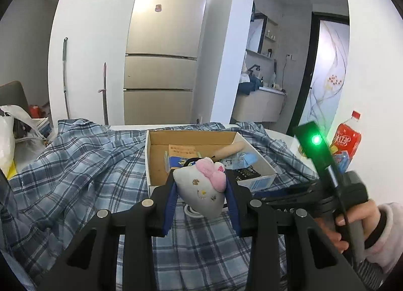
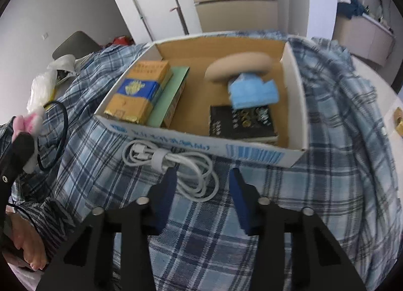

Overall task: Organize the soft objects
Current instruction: 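Grasp the coiled white cable with the right tool while the left tool holds the plush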

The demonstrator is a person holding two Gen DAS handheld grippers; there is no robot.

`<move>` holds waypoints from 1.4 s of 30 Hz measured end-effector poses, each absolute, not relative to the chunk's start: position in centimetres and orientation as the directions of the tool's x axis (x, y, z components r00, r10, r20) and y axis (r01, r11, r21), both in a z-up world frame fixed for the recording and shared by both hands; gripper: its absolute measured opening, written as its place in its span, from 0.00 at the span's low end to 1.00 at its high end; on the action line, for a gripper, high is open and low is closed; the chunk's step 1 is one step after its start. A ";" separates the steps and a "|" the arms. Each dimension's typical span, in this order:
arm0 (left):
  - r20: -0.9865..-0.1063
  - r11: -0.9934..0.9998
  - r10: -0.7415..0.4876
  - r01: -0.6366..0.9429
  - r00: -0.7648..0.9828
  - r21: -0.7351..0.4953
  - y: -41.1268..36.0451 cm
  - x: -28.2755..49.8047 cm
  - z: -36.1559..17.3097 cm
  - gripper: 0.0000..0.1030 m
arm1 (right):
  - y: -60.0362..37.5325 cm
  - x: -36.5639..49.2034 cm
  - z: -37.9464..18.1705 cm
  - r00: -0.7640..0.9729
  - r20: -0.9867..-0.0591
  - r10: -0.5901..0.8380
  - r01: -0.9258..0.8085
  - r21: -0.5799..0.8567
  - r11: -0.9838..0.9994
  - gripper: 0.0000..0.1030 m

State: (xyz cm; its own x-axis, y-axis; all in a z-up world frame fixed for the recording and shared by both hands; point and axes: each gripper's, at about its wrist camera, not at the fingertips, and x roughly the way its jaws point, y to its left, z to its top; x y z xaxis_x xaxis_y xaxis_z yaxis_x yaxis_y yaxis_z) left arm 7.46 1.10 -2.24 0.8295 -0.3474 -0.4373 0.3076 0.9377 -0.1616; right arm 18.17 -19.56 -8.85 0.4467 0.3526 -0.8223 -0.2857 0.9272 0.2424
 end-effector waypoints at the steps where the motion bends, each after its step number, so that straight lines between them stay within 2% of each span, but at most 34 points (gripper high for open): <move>1: -0.434 0.937 -0.348 0.309 0.831 -0.161 1.1 7.3 -2.2 0.36 | -19.5 18.1 -9.1 0.439 -0.824 0.360 -0.291 0.248 0.924 0.31; 2: -0.431 0.938 -0.346 0.309 0.833 -0.156 1.0 7.3 -2.1 0.36 | -19.3 18.0 -9.2 0.435 -0.826 0.358 -0.296 0.245 0.923 0.29; 4: -0.425 0.941 -0.339 0.310 0.839 -0.138 0.8 7.1 -2.1 0.36 | -19.3 17.5 -9.3 0.443 -0.827 0.346 -0.302 0.226 0.926 0.12; 6: -0.419 0.940 -0.341 0.317 0.842 -0.128 0.5 6.9 -2.0 0.36 | -19.1 16.8 -9.1 0.445 -0.829 0.337 -0.321 0.204 0.925 0.08; 14: -0.404 0.934 -0.358 0.319 0.842 -0.163 1.0 6.7 -1.8 0.36 | -20.0 13.4 -7.2 0.459 -0.837 0.297 -0.332 0.149 0.932 0.08; 18: -0.393 0.932 -0.363 0.329 0.845 -0.152 0.7 6.3 -1.7 0.36 | -19.7 11.9 -7.0 0.415 -0.843 0.342 -0.380 0.181 0.907 0.09; 20: -0.383 0.933 -0.359 0.328 0.851 -0.146 0.7 6.1 -1.6 0.36 | -19.5 11.8 -6.8 0.424 -0.837 0.345 -0.393 0.173 0.903 0.16; 21: -0.380 0.936 -0.352 0.323 0.855 -0.141 0.7 6.1 -1.5 0.36 | -19.4 11.9 -6.6 0.439 -0.832 0.338 -0.396 0.159 0.905 0.27; 22: -0.377 0.939 -0.343 0.317 0.860 -0.132 0.7 6.0 -1.5 0.36 | -19.3 12.3 -6.4 0.457 -0.824 0.336 -0.400 0.147 0.905 0.49; 23: -0.376 0.942 -0.335 0.311 0.864 -0.123 0.6 6.0 -1.5 0.36 | -19.3 12.7 -6.4 0.470 -0.815 0.340 -0.405 0.143 0.903 0.60; 24: -0.377 0.943 -0.332 0.310 0.865 -0.120 0.6 6.0 -1.5 0.36 | -19.1 13.1 -6.3 0.485 -0.804 0.344 -0.407 0.140 0.903 0.65; 29: -0.399 0.945 -0.325 0.302 0.858 -0.122 0.6 6.5 -1.9 0.36 | -18.4 16.4 -6.9 0.505 -0.795 0.335 -0.387 0.138 0.912 0.65; 33: -0.409 0.943 -0.334 0.303 0.849 -0.139 0.8 6.8 -2.0 0.36 | -17.9 17.8 -8.5 0.425 -0.832 0.357 -0.405 0.178 0.897 0.64; 39: -0.410 0.940 -0.339 0.322 0.847 -0.114 0.2 6.6 -2.0 0.36 | -17.1 17.2 -9.7 0.372 -0.868 0.330 -0.457 0.138 0.879 0.52; 42: -0.409 0.940 -0.339 0.320 0.847 -0.116 0.2 6.7 -2.1 0.36 | -16.5 16.8 -9.8 0.404 -0.873 0.271 -0.456 0.065 0.888 0.41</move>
